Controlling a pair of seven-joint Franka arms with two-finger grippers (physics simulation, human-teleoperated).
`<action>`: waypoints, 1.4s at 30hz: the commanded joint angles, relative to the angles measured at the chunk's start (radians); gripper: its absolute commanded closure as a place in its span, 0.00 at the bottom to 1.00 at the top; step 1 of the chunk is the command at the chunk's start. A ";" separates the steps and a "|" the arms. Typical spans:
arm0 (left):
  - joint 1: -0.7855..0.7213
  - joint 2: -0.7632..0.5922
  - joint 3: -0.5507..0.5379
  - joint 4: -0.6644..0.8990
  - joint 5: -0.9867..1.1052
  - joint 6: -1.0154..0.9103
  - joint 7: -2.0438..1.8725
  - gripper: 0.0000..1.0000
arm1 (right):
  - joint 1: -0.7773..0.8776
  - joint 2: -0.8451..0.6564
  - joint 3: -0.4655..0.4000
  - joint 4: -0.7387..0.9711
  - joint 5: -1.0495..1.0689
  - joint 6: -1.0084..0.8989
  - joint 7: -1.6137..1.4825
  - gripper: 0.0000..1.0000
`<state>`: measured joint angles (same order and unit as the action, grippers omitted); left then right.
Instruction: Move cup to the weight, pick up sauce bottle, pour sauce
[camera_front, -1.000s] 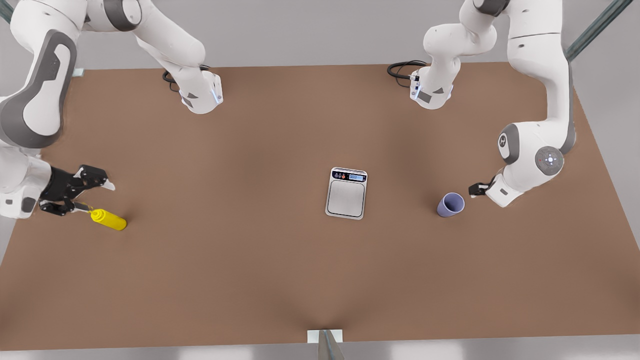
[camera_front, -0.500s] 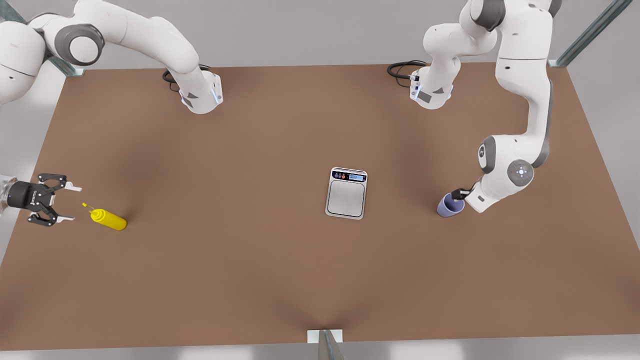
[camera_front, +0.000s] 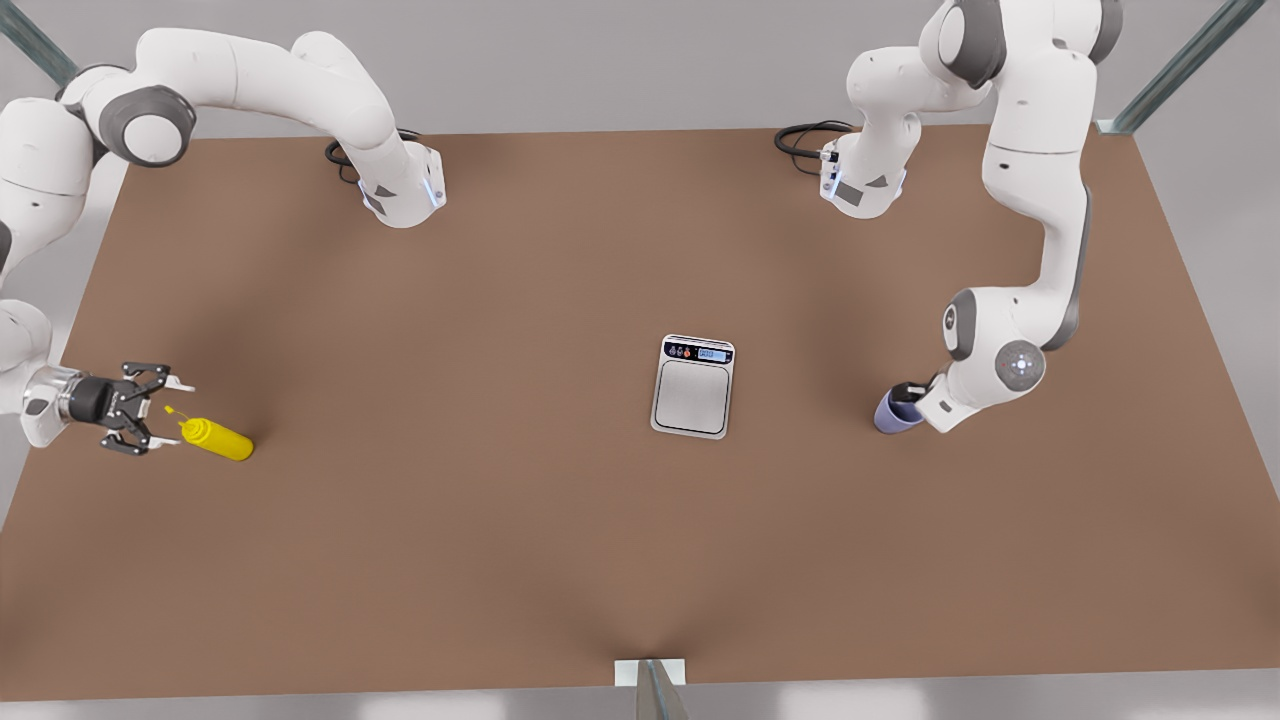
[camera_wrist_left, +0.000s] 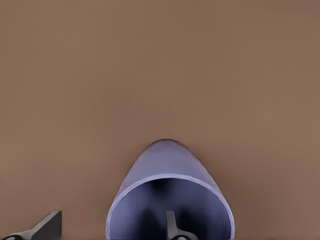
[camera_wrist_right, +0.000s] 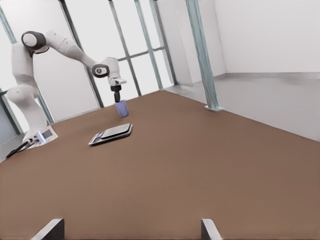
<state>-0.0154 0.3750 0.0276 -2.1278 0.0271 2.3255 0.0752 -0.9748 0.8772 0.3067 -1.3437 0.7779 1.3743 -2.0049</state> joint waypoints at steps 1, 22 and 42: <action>0.000 0.001 0.000 0.002 0.001 0.000 0.000 0.13 | -0.001 0.002 0.000 0.001 0.000 0.000 0.000 0.00; -0.026 -0.014 -0.003 0.042 -0.001 -0.017 -0.064 0.79 | -0.047 0.094 -0.075 0.035 0.004 0.037 -0.181 0.00; -0.225 0.035 -0.368 0.255 -0.145 -0.075 -0.801 0.79 | -0.024 0.178 -0.075 0.023 0.064 0.112 -0.318 0.00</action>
<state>-0.2501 0.4188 -0.3405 -1.8677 -0.0085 2.2531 -0.7322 -0.9987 1.0554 0.2309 -1.3208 0.8451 1.4878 -2.3234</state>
